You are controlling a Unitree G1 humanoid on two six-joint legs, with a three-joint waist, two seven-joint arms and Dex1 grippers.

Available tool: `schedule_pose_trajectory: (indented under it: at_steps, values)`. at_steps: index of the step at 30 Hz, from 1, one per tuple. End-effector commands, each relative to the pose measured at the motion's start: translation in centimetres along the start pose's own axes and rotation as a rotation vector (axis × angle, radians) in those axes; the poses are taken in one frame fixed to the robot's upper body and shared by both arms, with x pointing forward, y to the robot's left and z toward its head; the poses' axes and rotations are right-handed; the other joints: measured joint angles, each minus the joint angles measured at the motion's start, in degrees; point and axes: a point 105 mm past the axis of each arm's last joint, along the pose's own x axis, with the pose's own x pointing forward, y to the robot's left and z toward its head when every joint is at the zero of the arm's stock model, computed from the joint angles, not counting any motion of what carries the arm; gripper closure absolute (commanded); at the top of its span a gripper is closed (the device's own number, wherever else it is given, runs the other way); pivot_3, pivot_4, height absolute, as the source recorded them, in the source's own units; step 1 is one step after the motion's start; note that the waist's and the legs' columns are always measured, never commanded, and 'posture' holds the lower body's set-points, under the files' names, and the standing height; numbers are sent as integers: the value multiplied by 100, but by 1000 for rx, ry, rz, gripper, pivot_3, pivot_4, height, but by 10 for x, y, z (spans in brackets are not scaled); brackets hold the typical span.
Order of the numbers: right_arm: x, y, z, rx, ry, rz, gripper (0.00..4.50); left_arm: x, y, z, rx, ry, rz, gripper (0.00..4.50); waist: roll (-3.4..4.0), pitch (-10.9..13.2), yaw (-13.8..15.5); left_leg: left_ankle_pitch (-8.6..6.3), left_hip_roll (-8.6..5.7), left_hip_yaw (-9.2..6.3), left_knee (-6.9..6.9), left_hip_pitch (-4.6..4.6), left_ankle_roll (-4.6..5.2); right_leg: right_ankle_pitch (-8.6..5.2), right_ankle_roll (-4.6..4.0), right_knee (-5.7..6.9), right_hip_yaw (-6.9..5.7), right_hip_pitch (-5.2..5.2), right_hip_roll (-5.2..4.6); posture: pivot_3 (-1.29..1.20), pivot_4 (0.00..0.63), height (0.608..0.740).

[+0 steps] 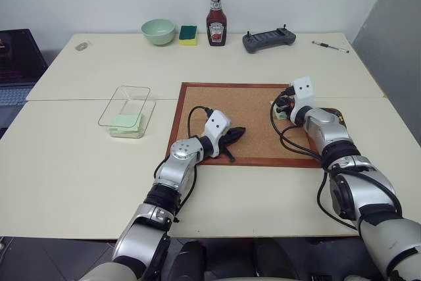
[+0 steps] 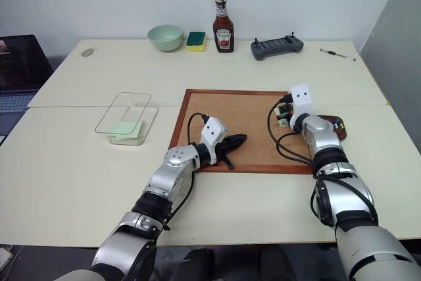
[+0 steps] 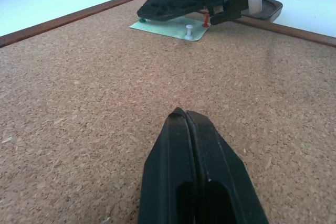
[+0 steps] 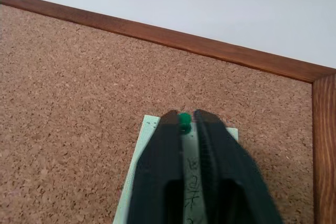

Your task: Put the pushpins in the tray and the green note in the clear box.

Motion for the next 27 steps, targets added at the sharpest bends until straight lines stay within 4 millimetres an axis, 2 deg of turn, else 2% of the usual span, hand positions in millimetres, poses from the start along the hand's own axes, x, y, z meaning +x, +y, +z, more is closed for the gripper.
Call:
schedule_pose_trajectory:
  at_steps: [1,22,27]
  values:
    - [1,-3,25,-14,-73,-14,4420,2,-12,-10,-12,30,-39,4500,0,0,0,0,0,0,0,0,0,0,0,0,0,0,0,0,150,740]
    - [-6,-1,48,24,-172,23,4420,5,-15,-15,-16,47,-44,4500,5,-3,5,0,-2,-2,0,-1,0,0,0,0,0,2,-2,0,150,740]
    - [-17,-8,63,20,-220,20,4420,5,-16,-17,-16,49,-45,4500,6,-4,11,0,-3,-3,0,-1,0,0,0,0,0,2,-2,0,150,740]
